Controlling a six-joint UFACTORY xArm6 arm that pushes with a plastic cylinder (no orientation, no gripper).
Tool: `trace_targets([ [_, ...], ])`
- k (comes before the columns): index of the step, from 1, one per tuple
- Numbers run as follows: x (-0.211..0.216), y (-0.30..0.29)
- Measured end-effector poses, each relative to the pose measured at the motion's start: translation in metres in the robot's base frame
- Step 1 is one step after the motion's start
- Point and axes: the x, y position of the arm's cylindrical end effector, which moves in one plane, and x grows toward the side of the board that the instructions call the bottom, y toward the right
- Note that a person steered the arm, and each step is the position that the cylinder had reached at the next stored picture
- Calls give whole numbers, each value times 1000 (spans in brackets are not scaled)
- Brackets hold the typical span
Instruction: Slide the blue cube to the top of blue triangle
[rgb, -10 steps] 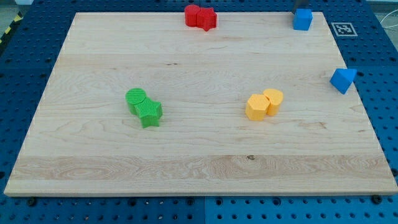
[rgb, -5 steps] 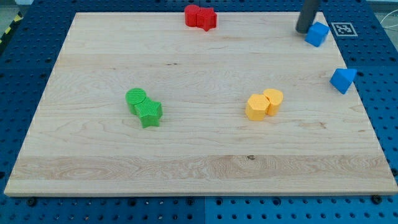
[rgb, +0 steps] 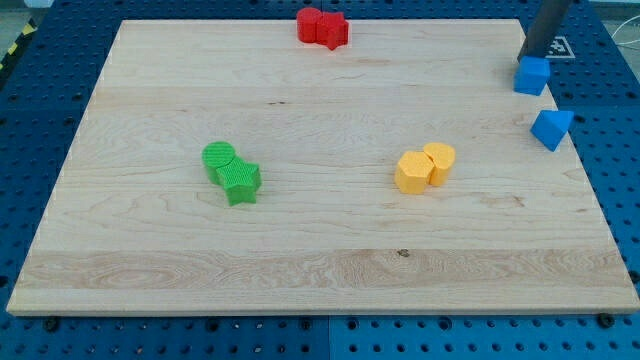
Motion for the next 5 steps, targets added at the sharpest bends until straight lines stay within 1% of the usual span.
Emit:
trace_targets([
  [3,35,-8],
  [5,39,-21],
])
